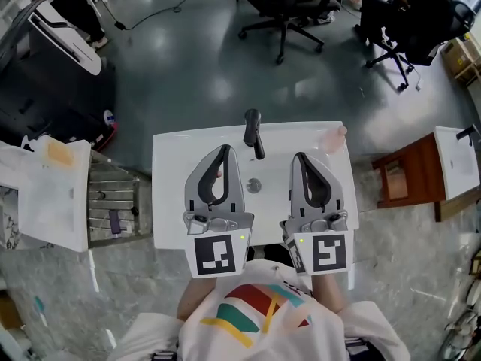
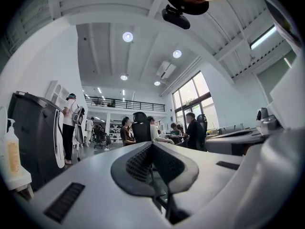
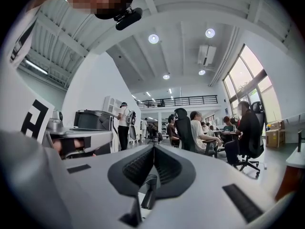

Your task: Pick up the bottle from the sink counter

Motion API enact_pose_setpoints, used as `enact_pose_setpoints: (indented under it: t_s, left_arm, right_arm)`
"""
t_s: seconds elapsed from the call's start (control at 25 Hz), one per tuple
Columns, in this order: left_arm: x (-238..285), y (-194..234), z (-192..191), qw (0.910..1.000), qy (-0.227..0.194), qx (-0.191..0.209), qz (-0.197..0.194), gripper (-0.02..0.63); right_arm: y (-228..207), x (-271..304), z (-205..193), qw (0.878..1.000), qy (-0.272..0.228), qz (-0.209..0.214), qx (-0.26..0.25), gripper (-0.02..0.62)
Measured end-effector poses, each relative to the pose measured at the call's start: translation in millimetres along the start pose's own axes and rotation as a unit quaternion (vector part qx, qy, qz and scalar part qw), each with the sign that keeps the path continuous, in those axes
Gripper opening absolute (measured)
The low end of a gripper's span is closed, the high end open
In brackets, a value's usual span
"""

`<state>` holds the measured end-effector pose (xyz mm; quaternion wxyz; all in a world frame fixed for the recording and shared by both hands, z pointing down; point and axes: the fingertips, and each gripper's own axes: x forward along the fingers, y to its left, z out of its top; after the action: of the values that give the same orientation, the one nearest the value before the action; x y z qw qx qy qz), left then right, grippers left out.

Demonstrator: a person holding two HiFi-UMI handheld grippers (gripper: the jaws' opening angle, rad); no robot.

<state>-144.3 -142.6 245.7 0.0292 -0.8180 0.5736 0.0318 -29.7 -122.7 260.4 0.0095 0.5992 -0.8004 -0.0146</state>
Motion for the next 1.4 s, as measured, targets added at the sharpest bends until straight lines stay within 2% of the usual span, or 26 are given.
enact_pose_setpoints:
  t_s: [0.28, 0.6, 0.84, 0.96, 1.08, 1.24, 1.4]
  left_arm:
    - [4, -12, -2, 0.9999, -0.004, -0.002, 0.011, 0.018]
    - [7, -23, -2, 0.9998, -0.002, 0.006, 0.018, 0.018]
    - [16, -40, -4, 1.0, -0.003, 0.002, -0.004, 0.018]
    - [22, -51, -9, 0.9998, 0.001, 0.002, -0.018, 0.018]
    - [32, -63, -16, 0.9996, 0.007, 0.008, -0.027, 0.018]
    - [41, -74, -29, 0.9991, 0.022, 0.009, -0.035, 0.018]
    - [52, -82, -43, 0.9981, 0.041, 0.019, -0.041, 0.018]
  right_arm:
    - [3, 6, 10, 0.999, -0.025, 0.029, -0.001, 0.012]
    - [-9, 1, 4, 1.0, -0.013, 0.023, 0.0, 0.012]
    - [-24, 3, 6, 1.0, -0.018, 0.011, 0.002, 0.019]
    - [-38, 3, 3, 1.0, -0.011, 0.006, 0.007, 0.084]
    - [-61, 5, 2, 1.0, -0.01, -0.006, 0.016, 0.123]
    - [-91, 10, -9, 0.999, 0.005, -0.031, 0.015, 0.231]
    - [-121, 17, -31, 0.998, 0.032, -0.053, 0.015, 0.273]
